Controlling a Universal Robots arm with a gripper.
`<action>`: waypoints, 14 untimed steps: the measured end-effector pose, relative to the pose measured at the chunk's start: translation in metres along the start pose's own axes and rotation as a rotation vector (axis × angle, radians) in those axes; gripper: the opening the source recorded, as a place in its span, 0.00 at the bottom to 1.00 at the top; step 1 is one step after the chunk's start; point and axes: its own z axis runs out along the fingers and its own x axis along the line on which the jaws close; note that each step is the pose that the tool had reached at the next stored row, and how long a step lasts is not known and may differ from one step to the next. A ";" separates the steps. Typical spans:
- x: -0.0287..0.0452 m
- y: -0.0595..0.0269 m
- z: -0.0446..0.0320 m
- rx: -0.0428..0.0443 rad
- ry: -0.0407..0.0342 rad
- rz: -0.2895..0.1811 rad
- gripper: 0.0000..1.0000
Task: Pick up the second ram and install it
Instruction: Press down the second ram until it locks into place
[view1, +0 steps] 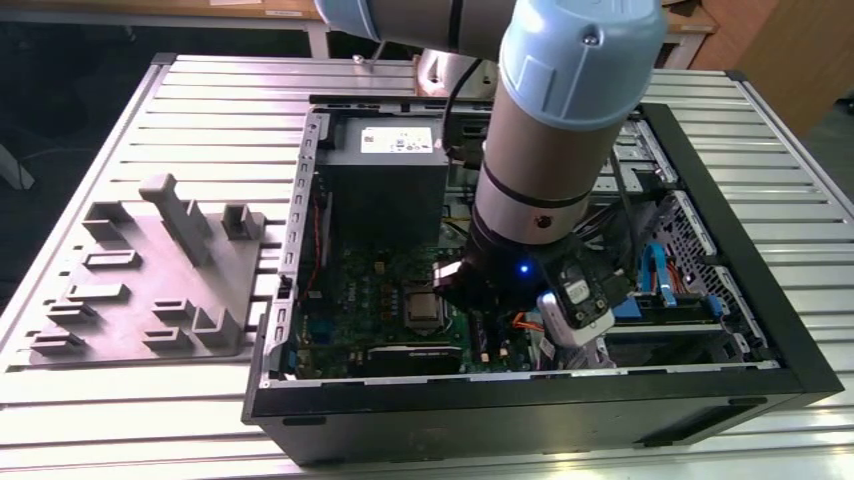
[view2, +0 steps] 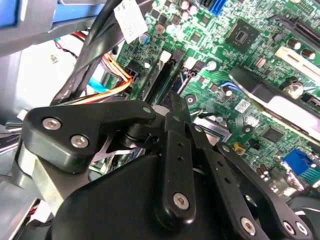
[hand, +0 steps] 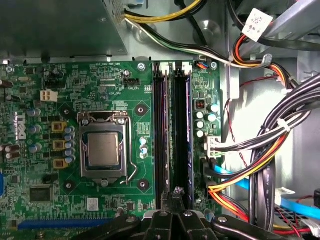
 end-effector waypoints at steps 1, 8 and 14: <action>0.0001 0.0001 0.0009 -0.0001 -0.0001 0.000 0.10; 0.0007 0.0003 0.0047 0.0002 0.0000 0.000 0.10; 0.0008 0.0002 0.0073 0.0004 0.0001 0.000 0.10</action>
